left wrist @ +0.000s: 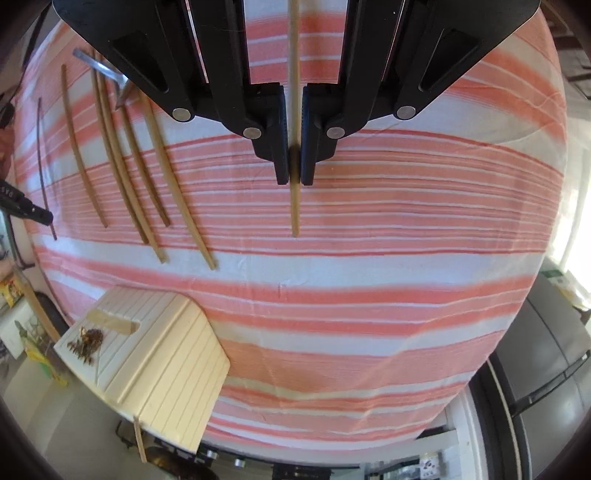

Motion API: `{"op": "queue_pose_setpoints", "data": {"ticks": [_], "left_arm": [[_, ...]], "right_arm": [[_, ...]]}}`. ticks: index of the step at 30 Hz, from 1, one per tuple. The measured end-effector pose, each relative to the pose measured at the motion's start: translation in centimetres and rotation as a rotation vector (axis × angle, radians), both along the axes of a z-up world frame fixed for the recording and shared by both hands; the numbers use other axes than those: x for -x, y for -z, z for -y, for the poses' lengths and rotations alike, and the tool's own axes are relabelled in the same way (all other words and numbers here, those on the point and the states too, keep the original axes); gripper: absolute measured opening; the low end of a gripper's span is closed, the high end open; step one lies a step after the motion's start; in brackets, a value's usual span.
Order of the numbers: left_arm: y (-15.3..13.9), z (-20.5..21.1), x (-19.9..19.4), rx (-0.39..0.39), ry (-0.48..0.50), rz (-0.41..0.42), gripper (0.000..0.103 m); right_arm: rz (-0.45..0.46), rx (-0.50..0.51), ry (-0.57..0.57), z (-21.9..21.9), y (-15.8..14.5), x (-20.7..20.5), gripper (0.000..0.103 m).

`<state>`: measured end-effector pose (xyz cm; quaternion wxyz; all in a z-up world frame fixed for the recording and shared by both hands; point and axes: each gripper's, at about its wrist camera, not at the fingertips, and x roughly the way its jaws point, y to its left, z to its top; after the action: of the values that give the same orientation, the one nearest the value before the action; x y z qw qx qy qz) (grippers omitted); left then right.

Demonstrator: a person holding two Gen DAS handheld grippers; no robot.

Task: Organize utensils
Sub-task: 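Lift both chopsticks into the white holder while both grippers open to drop them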

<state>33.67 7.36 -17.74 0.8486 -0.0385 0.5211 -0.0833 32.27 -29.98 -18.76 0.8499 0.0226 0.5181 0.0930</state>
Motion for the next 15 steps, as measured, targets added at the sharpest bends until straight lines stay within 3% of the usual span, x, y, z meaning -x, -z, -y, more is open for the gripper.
{"op": "queue_pose_setpoints", "data": {"ticks": [6, 10, 15], "left_arm": [[-8.1, -1.5, 3.8, 0.128, 0.0, 0.201, 0.004], [-12.8, -1.5, 6.4, 0.163, 0.031, 0.32, 0.004], [-16.5, -1.1, 7.4, 0.193, 0.045, 0.411, 0.004]], "right_arm": [[0.256, -0.14, -0.019, -0.4, -8.8, 5.0, 0.005], [0.366, -0.141, -0.056, -1.2, -14.0, 8.0, 0.005], [0.491, -0.116, -0.061, -2.2, -17.7, 10.0, 0.005]]}}
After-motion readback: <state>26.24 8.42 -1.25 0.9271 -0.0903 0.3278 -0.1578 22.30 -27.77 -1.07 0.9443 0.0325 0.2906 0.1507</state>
